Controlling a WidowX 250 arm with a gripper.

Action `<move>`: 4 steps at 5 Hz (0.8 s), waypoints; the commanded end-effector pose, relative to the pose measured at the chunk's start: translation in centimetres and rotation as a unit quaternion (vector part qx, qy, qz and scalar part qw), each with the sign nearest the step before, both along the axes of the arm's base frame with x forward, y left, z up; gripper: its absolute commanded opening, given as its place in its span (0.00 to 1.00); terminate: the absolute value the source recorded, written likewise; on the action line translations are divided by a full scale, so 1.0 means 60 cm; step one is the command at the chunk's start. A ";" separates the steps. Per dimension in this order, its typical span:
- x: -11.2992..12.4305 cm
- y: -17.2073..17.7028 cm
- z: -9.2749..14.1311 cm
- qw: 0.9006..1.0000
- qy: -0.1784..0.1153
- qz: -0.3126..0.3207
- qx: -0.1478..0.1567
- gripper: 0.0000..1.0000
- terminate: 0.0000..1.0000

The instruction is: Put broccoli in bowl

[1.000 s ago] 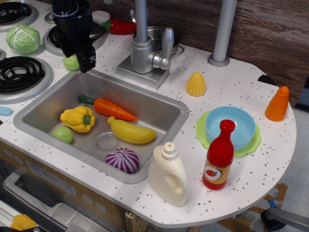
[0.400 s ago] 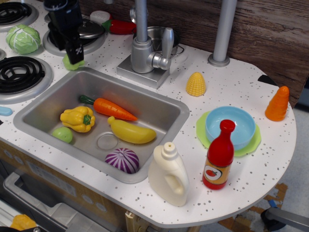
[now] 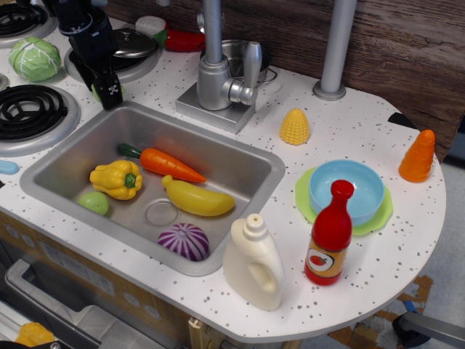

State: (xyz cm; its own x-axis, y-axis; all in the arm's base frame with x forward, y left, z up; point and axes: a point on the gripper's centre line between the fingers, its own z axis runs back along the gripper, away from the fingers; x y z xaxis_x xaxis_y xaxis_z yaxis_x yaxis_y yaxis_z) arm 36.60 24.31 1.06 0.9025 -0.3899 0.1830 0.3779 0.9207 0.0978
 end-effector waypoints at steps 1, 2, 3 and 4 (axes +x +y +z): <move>0.004 0.000 0.044 1.000 -0.009 -0.004 0.024 0.00 0.00; -0.008 -0.031 0.088 0.999 0.001 0.023 0.046 0.00 0.00; -0.032 -0.078 0.124 0.996 0.021 0.072 0.045 0.00 0.00; -0.072 -0.159 0.129 0.990 0.029 0.140 0.023 0.00 0.00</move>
